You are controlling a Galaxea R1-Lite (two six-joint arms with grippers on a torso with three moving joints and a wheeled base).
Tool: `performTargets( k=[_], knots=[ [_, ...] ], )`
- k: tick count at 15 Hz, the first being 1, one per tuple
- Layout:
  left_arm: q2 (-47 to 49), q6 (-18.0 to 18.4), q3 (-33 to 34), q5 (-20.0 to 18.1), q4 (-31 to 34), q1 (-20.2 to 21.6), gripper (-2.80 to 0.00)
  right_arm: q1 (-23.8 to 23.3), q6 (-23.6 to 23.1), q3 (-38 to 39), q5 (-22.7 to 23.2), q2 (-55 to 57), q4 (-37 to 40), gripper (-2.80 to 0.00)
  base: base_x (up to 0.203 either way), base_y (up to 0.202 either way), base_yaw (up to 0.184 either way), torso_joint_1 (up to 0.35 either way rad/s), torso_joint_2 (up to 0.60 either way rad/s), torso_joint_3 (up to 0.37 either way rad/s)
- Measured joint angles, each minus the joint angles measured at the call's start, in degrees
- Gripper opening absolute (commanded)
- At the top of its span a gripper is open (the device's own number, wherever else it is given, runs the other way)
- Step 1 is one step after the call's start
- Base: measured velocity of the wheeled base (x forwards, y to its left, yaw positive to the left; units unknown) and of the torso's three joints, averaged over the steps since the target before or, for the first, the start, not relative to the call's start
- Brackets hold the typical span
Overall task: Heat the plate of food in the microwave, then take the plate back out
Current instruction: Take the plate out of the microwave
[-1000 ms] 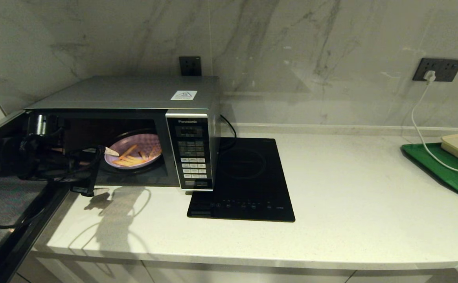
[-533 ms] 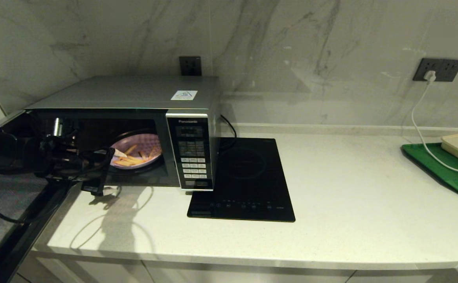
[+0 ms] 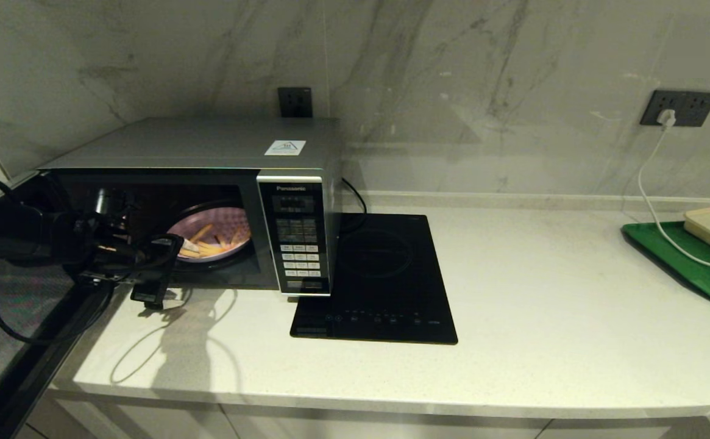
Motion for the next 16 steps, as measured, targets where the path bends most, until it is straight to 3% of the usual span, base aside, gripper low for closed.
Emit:
performTargets(
  k=[7,8,16],
  knots=[
    [1.5,-0.1,-0.9,0.5,0.8,-1.0,0.00,0.0,0.0,0.0,0.0,0.0,0.0,-2.80,0.000,0.000,0.000,0.000,0.00,0.000],
    [1.7,-0.1,-1.1,0.5,0.9,-1.0,-2.80,0.0,0.0,0.0,0.0,0.0,0.0,-2.80,0.000,0.000,0.000,0.000,0.00,0.000],
    [0.7,0.0,-1.4,0.5,2.2,-1.3,-2.80,0.0,0.0,0.0,0.0,0.0,0.0,-2.80,0.000,0.000,0.000,0.000,0.00,0.000]
  ],
)
